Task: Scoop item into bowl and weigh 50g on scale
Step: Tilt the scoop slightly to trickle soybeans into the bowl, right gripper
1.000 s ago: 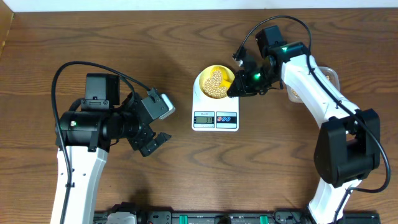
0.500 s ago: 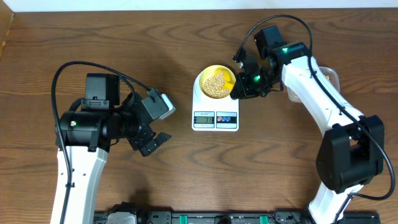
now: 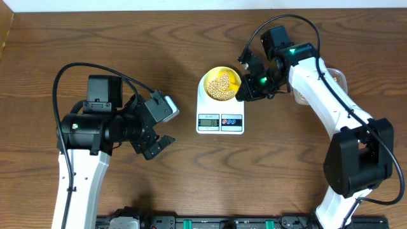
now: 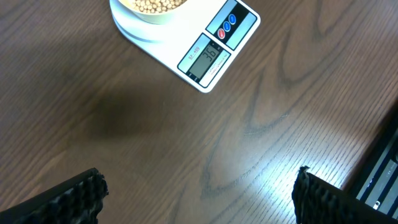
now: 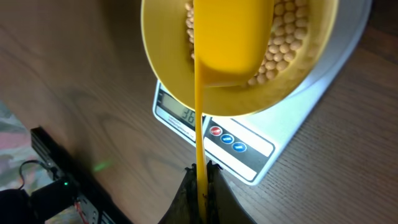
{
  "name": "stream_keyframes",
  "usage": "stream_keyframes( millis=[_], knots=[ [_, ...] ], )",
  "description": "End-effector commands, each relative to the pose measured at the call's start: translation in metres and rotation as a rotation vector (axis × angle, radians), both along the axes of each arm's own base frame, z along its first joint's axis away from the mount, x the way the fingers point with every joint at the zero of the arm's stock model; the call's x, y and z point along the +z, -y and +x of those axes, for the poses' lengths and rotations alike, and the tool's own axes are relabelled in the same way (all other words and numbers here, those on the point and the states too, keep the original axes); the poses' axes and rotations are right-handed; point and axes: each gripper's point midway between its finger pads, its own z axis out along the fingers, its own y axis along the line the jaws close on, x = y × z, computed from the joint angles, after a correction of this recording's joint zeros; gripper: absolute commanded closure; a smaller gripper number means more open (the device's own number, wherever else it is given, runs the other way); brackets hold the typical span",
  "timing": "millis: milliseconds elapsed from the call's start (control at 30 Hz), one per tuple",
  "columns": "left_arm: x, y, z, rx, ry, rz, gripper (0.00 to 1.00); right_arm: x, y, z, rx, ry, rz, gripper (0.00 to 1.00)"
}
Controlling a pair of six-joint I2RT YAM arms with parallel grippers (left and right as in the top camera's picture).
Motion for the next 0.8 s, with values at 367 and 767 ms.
stream_keyframes(
  millis=[367,767],
  knots=[
    [0.0045,-0.0011,0.0005,-0.003,0.018,0.003,0.02,0.0318,-0.0036,0.0084,0.001,0.055,0.104,0.99],
    [0.0045,-0.0011,0.0005,-0.003,0.018,0.003,0.02,0.0325,0.0000,0.0107,-0.018,0.056,0.096,0.99]
  ],
)
